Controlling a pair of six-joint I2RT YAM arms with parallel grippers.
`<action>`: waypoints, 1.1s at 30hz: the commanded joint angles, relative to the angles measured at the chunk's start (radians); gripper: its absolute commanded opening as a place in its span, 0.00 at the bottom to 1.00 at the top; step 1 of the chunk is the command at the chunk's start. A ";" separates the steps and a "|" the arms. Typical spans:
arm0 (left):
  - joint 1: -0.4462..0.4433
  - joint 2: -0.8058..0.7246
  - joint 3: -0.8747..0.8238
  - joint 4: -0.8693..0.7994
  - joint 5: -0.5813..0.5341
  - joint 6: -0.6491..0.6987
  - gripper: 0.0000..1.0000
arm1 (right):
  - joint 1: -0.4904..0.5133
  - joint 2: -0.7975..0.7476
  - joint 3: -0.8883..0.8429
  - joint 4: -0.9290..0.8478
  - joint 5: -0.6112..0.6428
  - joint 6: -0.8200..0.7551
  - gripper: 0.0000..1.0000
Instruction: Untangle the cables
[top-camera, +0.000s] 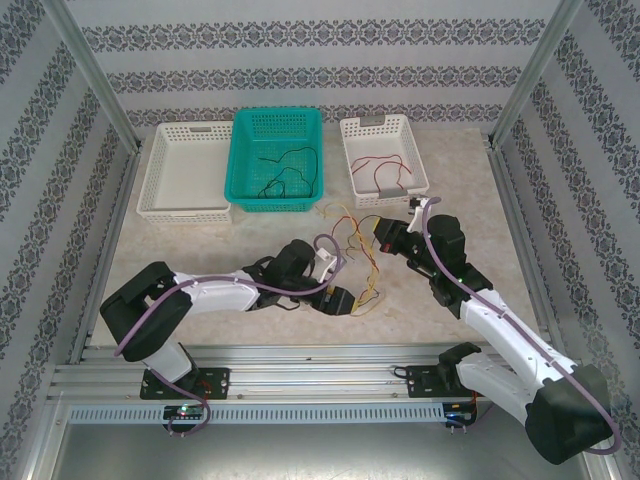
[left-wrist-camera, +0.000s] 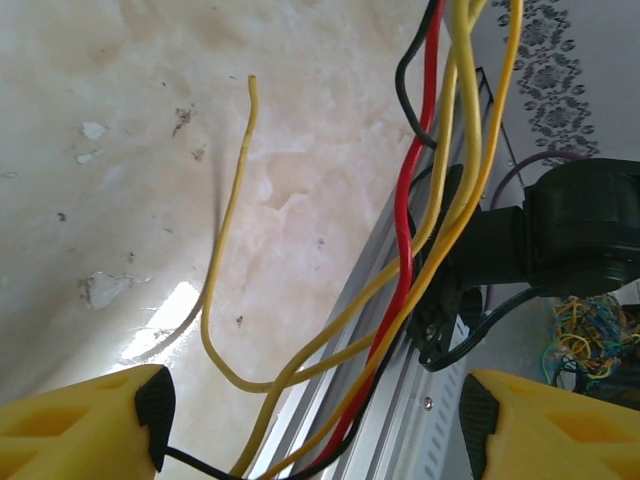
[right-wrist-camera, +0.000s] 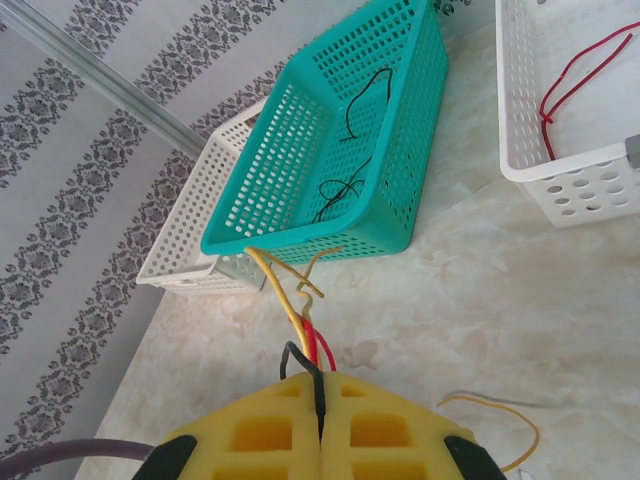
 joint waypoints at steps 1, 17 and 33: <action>-0.017 -0.027 -0.030 0.182 0.061 -0.058 0.78 | 0.004 0.005 0.024 0.047 0.002 0.017 0.00; -0.094 -0.060 0.079 -0.152 -0.134 0.165 0.76 | 0.022 0.013 0.026 0.060 0.010 0.044 0.00; -0.152 -0.018 0.160 -0.286 -0.424 0.291 0.78 | 0.059 -0.052 0.059 0.038 -0.033 0.091 0.00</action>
